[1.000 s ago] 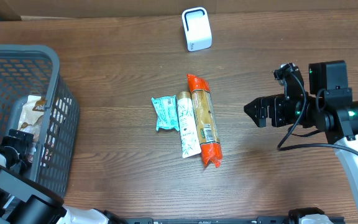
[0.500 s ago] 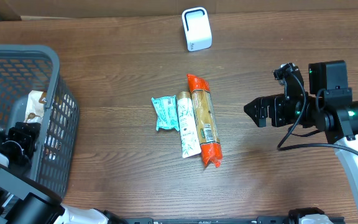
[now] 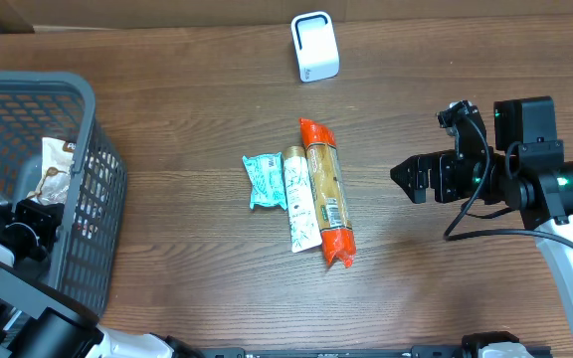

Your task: Scan the item barcode

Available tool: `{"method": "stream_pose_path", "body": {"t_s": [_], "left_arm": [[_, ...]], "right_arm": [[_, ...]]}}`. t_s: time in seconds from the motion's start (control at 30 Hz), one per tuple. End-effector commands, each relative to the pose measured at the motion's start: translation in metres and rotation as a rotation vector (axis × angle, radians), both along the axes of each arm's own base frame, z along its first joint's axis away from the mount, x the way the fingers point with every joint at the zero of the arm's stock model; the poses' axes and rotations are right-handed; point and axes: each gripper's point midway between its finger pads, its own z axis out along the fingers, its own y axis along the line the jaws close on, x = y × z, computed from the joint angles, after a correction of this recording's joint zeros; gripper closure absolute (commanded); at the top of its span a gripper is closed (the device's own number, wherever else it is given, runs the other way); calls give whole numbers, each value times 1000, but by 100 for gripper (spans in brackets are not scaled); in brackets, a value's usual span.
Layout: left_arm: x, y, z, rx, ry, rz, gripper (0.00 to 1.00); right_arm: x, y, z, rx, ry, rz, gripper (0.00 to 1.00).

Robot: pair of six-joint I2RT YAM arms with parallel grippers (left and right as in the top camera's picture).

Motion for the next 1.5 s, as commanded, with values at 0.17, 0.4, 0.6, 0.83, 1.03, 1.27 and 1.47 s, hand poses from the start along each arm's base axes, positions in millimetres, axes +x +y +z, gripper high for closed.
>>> {"method": "stream_pose_path", "body": {"t_s": [0.17, 0.4, 0.6, 0.83, 1.03, 1.27, 1.47], "left_arm": [[9, -9, 61, -28, -99, 32, 96], [-5, -18, 118, 32, -128, 105, 96], [-33, -13, 121, 115, -2, 211, 96], [-72, 3, 67, 126, 297, 314, 21], [-70, 8, 19, 15, 385, 323, 0], [-67, 17, -28, -29, 450, 320, 0], [-38, 15, -39, -23, 352, 200, 0]], "right_arm": [[4, 2, 11, 12, -31, 2, 0], [4, 2, 11, 12, -31, 2, 0], [4, 2, 11, 12, -32, 2, 0], [7, 2, 13, 13, -47, 2, 0], [7, 2, 13, 13, -46, 2, 0], [5, 2, 12, 13, -38, 2, 0], [5, 2, 12, 14, -37, 2, 0]]}}
